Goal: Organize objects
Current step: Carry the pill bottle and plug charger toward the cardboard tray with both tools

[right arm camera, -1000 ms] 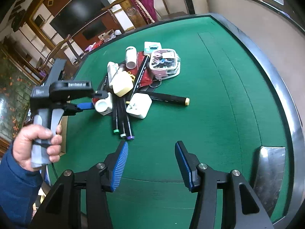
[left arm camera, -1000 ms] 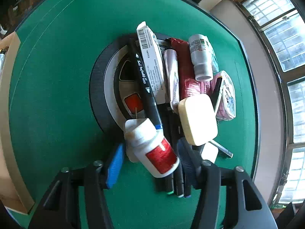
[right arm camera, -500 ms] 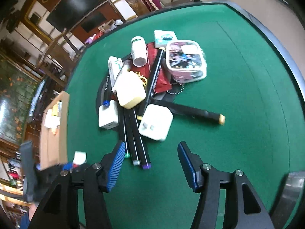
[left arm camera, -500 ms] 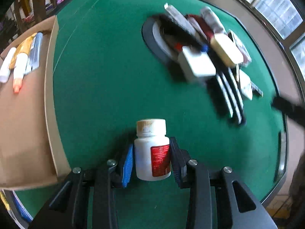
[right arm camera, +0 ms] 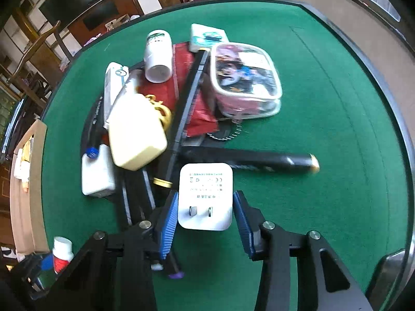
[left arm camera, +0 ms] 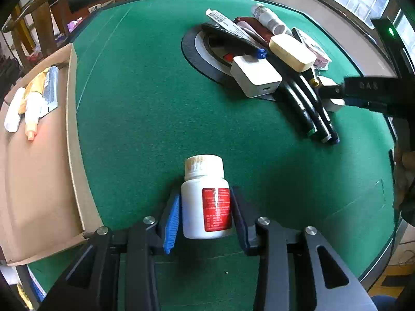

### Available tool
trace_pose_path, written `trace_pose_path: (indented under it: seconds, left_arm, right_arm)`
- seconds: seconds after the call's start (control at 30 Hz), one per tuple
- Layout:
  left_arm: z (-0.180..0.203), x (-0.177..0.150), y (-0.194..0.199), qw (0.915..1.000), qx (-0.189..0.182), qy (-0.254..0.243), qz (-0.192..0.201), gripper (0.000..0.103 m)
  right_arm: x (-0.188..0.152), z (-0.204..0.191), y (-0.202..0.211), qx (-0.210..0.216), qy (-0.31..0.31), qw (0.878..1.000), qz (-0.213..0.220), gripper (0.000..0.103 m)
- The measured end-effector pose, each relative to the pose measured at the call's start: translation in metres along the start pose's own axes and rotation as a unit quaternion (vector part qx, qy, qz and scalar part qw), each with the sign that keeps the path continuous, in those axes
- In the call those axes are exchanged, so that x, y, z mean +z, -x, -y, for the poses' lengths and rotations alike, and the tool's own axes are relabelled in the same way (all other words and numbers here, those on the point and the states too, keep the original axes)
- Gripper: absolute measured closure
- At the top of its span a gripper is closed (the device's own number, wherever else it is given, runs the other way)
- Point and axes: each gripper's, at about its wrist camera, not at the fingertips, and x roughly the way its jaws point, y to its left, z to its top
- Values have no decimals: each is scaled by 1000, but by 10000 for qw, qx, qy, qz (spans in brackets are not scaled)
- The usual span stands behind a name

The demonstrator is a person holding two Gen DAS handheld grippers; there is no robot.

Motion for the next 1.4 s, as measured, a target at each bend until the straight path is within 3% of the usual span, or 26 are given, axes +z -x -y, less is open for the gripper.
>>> trace_pose_path:
  seconds: [0.47, 0.77, 1.0, 1.4]
  left_arm:
    - [17, -3, -2, 9988, 263, -390, 98, 65]
    - [18, -5, -3, 9988, 269, -319, 268, 66]
    - [7, -11, 2, 9995, 129, -118, 274, 70]
    - [2, -26, 18, 9995, 34, 159, 255, 70]
  right_arm:
    - [-101, 27, 33, -94, 686, 9973, 248, 59]
    - [-101, 29, 32, -71, 669, 9970, 379, 59]
    - [-100, 29, 43, 256, 384, 9983, 364, 60]
    - [-112, 7, 62, 620, 605, 9952, 451, 60]
